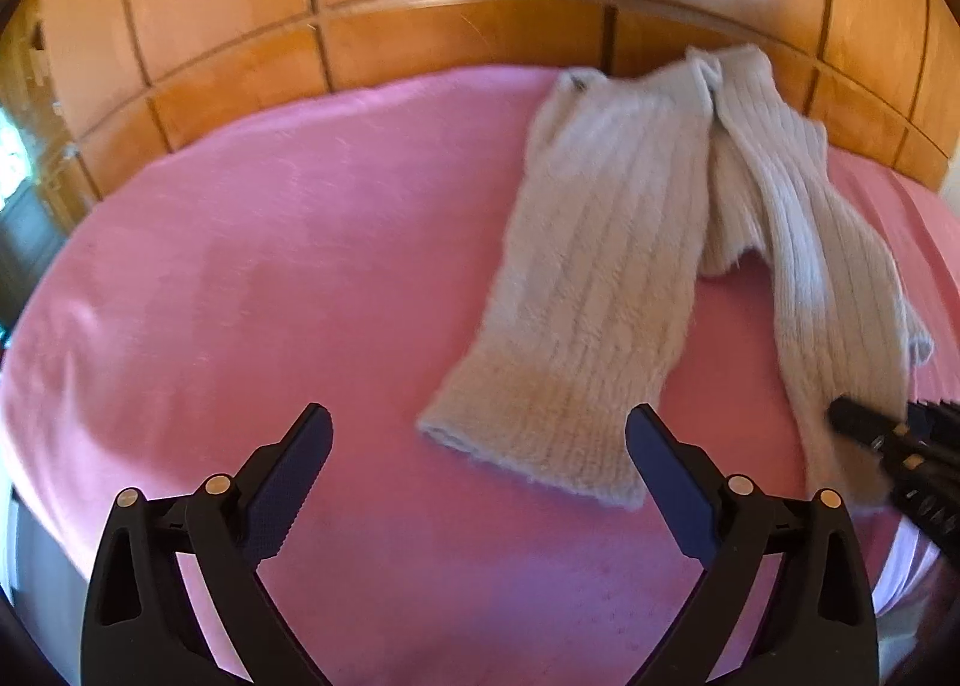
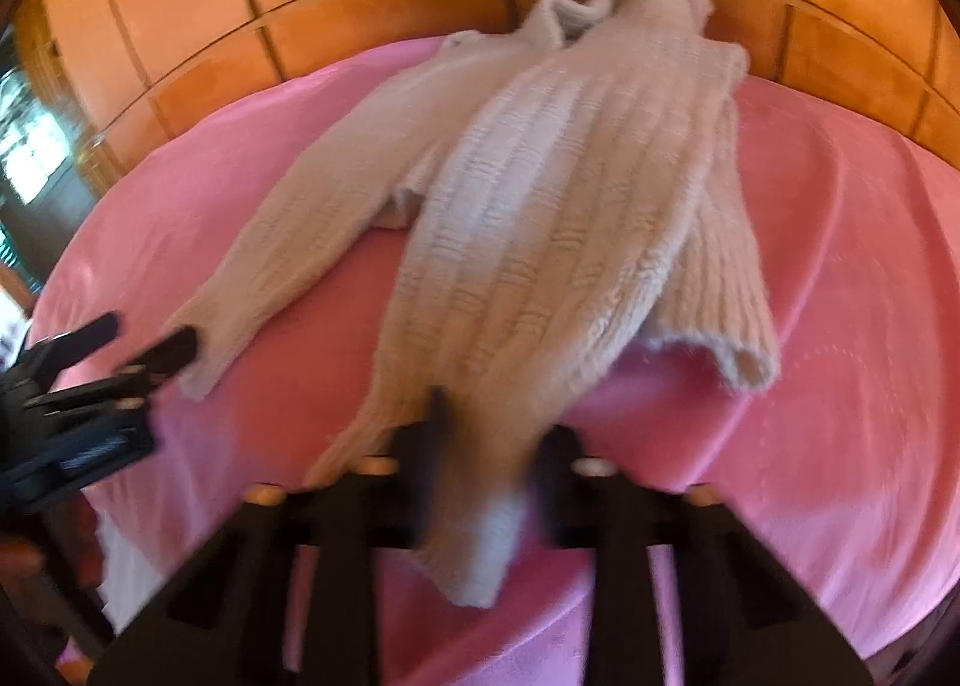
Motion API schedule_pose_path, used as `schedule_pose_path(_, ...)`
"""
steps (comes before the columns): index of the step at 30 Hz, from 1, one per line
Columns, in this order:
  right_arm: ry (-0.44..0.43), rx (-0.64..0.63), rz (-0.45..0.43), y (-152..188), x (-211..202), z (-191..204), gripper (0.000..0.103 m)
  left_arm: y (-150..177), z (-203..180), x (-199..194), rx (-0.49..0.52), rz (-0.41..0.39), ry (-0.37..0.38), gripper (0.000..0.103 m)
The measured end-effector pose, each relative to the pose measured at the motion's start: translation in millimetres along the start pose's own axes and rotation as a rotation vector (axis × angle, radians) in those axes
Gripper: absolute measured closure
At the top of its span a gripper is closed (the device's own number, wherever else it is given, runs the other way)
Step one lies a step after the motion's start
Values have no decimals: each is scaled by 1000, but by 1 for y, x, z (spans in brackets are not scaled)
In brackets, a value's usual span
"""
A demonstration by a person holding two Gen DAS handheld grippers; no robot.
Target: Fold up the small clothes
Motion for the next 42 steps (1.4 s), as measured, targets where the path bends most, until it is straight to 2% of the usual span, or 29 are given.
schedule_pose_path(2, -6, -16, 0, -1, -4, -2, 95, 2, -6, 9, 24, 19, 19, 12)
schedule_pose_path(6, 4, -23, -34, -7, -19, -12, 96, 3, -16, 19, 85, 19, 31, 22)
schedule_pose_path(8, 22, -27, -52, -10, -30, -18, 96, 2, -21, 21, 107, 9, 53, 35)
schedule_pose_path(9, 29, -19, -63, -13, -35, -24, 96, 2, -24, 22, 118, 2, 59, 49)
schedule_pose_path(10, 37, -12, -74, -16, -42, -30, 96, 1, -28, 22, 139, -9, 74, 72)
schedule_pose_path(12, 66, -4, -109, -23, -59, -42, 96, -1, -35, 21, 188, -15, 82, 93)
schedule_pose_path(13, 85, -2, -128, -28, -66, -48, 96, -4, -36, 18, 197, -25, 87, 97)
schedule_pose_path(16, 164, 19, -202, -48, -94, -80, 96, -21, -26, 9, 152, -48, 153, 98)
schedule_pose_path(19, 268, 43, -272, -71, -114, -119, 96, -57, 1, -3, 21, -87, 228, 98)
schedule_pose_path(23, 402, 106, -315, -102, -118, -181, 96, -118, 46, -5, -117, -171, 211, 98)
schedule_pose_path(27, 530, 204, -281, -125, -100, -250, 96, -187, 89, 17, -186, -237, 87, 98)
schedule_pose_path(28, 583, 216, -260, -130, -91, -269, 96, -212, 106, 30, -215, -247, 35, 98)
schedule_pose_path(30, 649, 272, -209, -136, -73, -307, 96, -240, 125, 47, -240, -257, -50, 98)
schedule_pose_path(32, 668, 322, -171, -134, -62, -332, 96, -270, 146, 77, -257, -239, -175, 98)
schedule_pose_path(34, 687, 346, -131, -133, -47, -349, 91, -281, 158, 103, -285, -194, -224, 97)
schedule_pose_path(35, 692, 344, -122, -132, -43, -350, 84, -282, 161, 116, -283, -169, -255, 96)
schedule_pose_path(36, 695, 337, -120, -131, -41, -350, 60, -280, 160, 126, -276, -149, -282, 83)
schedule_pose_path(37, 687, 333, -129, -128, -41, -345, 47, -275, 161, 129, -274, -141, -287, 57)
schedule_pose_path(38, 677, 332, -143, -127, -43, -338, 37, -269, 158, 131, -271, -140, -284, 43)
schedule_pose_path(39, 660, 327, -156, -123, -47, -330, 38, -261, 156, 131, -273, -151, -278, 30)
schedule_pose_path(40, 607, 316, -170, -118, -52, -314, 38, -246, 149, 128, -280, -165, -246, 30)
schedule_pose_path(41, 571, 312, -176, -115, -53, -302, 38, -236, 144, 130, -280, -146, -202, 30)
schedule_pose_path(42, 491, 315, -183, -109, -57, -282, 36, -227, 140, 132, -284, -126, -155, 30)
Point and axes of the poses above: each gripper's, at about its wrist camera, not at the fingertips, and x roughly the way its jaws point, z to its left, y to its underside, the point moved 2 cm from there along x, roughly the way its jaws point, and after that the axes turned 11 degrees about -z, right-handed, at the moved point
